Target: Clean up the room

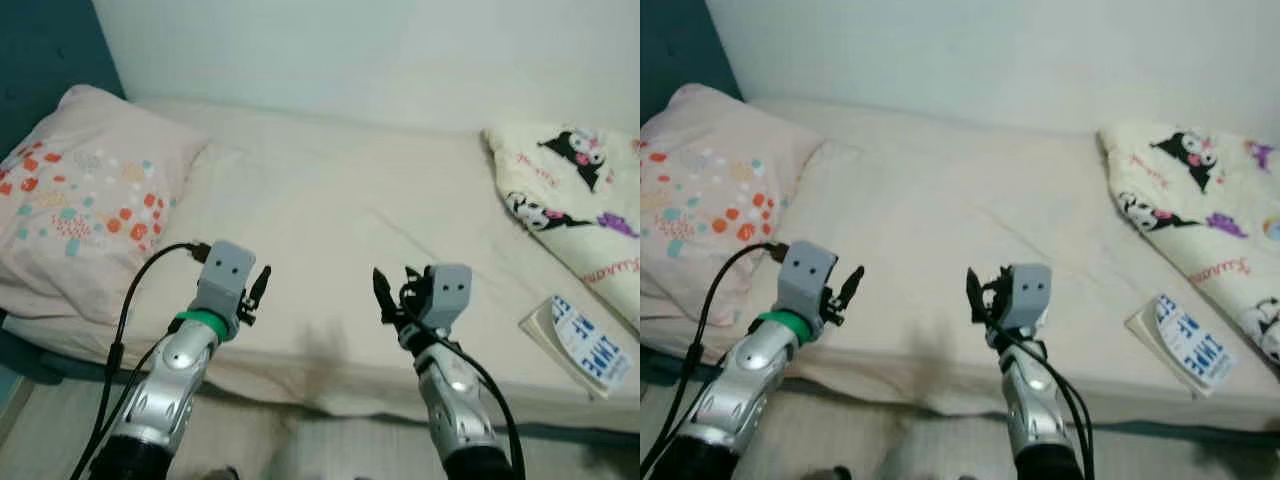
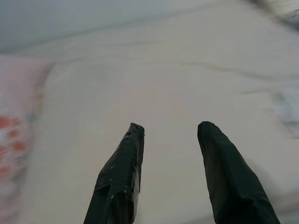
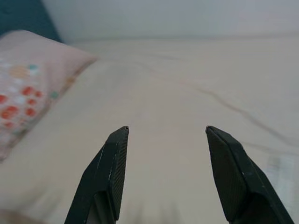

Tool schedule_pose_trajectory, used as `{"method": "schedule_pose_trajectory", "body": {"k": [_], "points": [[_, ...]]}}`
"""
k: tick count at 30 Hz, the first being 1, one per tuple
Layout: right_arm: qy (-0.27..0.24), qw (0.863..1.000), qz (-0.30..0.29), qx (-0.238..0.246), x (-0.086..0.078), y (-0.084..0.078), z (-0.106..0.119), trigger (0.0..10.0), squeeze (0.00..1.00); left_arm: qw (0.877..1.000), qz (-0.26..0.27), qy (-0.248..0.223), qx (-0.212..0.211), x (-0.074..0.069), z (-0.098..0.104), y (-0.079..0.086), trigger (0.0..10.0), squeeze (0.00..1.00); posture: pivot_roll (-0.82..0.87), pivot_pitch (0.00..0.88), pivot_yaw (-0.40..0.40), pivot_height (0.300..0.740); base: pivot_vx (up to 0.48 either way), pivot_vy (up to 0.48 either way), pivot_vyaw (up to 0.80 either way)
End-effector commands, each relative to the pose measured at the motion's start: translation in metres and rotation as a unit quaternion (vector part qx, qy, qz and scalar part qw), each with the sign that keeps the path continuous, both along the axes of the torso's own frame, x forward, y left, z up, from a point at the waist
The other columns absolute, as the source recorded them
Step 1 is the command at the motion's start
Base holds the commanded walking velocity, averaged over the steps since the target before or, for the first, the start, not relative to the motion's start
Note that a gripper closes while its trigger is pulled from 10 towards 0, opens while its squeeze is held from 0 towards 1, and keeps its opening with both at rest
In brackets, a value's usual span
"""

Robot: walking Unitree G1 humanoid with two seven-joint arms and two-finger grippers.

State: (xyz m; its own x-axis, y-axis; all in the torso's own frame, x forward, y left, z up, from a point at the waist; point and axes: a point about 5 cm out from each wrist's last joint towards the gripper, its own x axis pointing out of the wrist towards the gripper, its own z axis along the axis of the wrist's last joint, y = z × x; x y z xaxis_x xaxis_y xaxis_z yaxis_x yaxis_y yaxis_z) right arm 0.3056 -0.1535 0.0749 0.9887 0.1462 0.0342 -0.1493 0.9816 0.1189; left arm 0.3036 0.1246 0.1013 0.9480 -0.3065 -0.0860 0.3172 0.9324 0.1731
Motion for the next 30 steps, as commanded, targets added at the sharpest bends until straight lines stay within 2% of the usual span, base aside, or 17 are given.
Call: {"method": "schedule_pose_trajectory", "body": {"k": [1,16,21,30], "points": [[0.003,1.0,-0.006,0.007,-0.0008,-0.0009,-0.0022,10.0,0.0,1.0,-0.004,0.001,0.006,-0.0001,-0.0012,-0.0004,10.0,0.0,0.01,0.032,0.025,0.74,0.0,-0.454,0.0],[0.002,1.0,-0.007,0.008,-0.0011,-0.0004,-0.0029,10.0,0.0,1.0,-0.005,0.0,0.006,0.0004,-0.0006,0.0,10.0,0.0,0.01,0.033,0.028,0.74,0.0,-0.445,0.0],[0.002,1.0,-0.007,0.008,-0.0011,-0.0002,-0.003,10.0,0.0,1.0,-0.001,0.011,-0.02,0.0022,0.0009,-0.0014,10.0,0.0,0.01,0.033,0.028,0.74,0.057,0.365,0.0],[0.002,1.0,-0.007,0.009,-0.0012,0.0002,-0.0032,10.0,0.0,1.0,0.004,0.003,-0.016,0.0034,0.0025,-0.0004,10.0,0.0,0.01,0.033,0.03,0.74,0.0,0.427,0.0]]}}
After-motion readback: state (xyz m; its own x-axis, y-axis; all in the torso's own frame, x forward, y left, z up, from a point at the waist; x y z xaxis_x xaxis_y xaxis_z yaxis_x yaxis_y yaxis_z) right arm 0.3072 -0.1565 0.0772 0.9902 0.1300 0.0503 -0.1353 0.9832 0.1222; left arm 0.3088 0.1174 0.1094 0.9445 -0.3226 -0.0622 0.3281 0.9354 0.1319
